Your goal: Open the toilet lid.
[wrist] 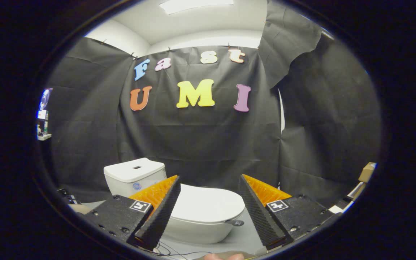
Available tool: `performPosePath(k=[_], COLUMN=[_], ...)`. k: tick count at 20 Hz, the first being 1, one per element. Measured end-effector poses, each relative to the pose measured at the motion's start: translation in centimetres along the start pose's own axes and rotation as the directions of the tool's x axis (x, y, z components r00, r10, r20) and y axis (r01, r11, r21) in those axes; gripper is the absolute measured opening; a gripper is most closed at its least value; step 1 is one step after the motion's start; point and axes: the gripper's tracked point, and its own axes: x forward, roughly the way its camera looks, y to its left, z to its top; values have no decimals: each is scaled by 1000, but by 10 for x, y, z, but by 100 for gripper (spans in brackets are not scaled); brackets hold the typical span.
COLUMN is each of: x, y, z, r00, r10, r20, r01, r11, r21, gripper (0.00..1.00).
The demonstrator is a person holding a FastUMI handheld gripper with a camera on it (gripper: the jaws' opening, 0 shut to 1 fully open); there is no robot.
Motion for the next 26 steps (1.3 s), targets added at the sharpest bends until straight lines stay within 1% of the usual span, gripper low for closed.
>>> performPosePath(k=[3,5,8,11,16,18,21,23,26], x=[2,4,5,10,16,17,31,46,68], y=[8,12,15,6,-18,-20,-21,-24,-37], z=[3,-2,-9,-20,-26,-24,-29,-35,-46], r00=[999,998,998,1000,998,997,994,989,975], r10=[36,45,50,28,-62,-78,-87,-84,-76], r20=[33,36,24,-4,-13,-11,-63,-122,-210], r01=[-36,-44,-50,-28,62,78,87,88,85], r11=[999,998,998,1000,998,997,996,996,996], r21=[-15,-40,-28,-10,2,-11,0,27,37], gripper=[100,100,100,100,100,100,100,100,100])
